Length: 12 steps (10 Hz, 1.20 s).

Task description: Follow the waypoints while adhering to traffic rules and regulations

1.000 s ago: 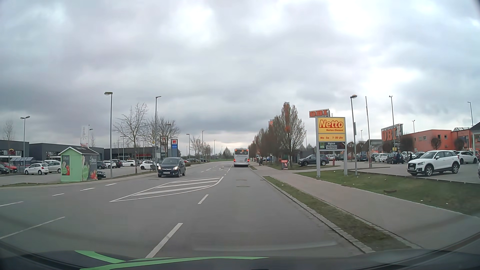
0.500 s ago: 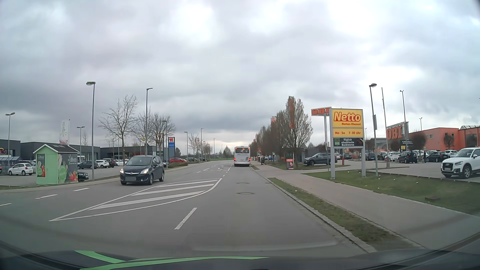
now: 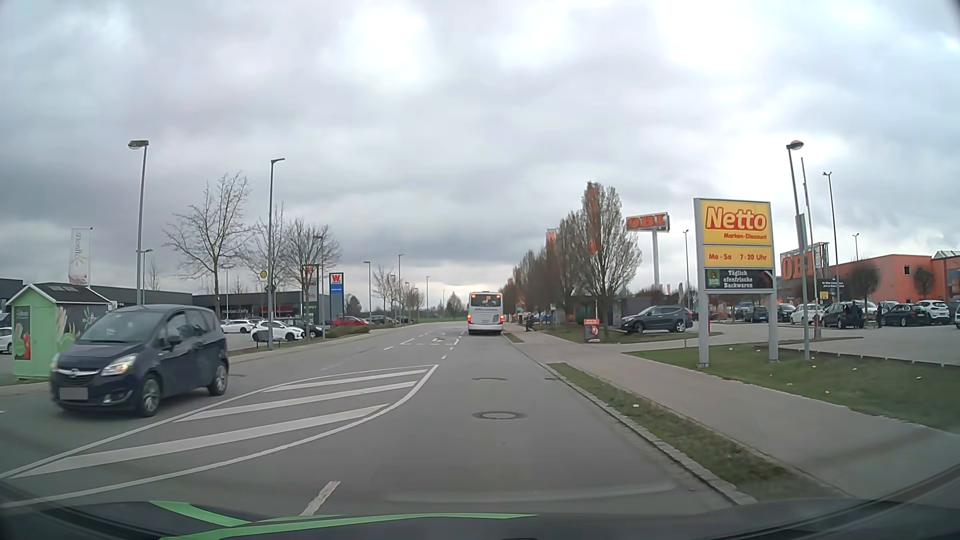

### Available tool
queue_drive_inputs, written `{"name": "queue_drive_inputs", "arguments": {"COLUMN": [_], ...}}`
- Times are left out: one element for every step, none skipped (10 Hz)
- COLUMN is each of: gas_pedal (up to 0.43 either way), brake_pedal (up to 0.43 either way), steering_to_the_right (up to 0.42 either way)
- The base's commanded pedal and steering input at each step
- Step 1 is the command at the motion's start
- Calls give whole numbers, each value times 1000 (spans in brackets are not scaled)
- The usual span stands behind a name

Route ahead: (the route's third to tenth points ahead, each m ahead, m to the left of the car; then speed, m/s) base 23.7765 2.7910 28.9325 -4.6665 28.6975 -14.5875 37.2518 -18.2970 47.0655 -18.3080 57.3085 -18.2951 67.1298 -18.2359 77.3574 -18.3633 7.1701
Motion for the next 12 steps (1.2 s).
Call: {"name": "queue_drive_inputs", "arguments": {"gas_pedal": [0, 0, 0, 0, 0, 0, 0, 0, 0, 0, 0, 0], "brake_pedal": [49, 61, 67, 73, 79, 85, 85, 91, 98, 110, 116, 122], "steering_to_the_right": [-1, -2, -2, -2, -2, -1, -2, -1, -2, -2, -2, -2]}}
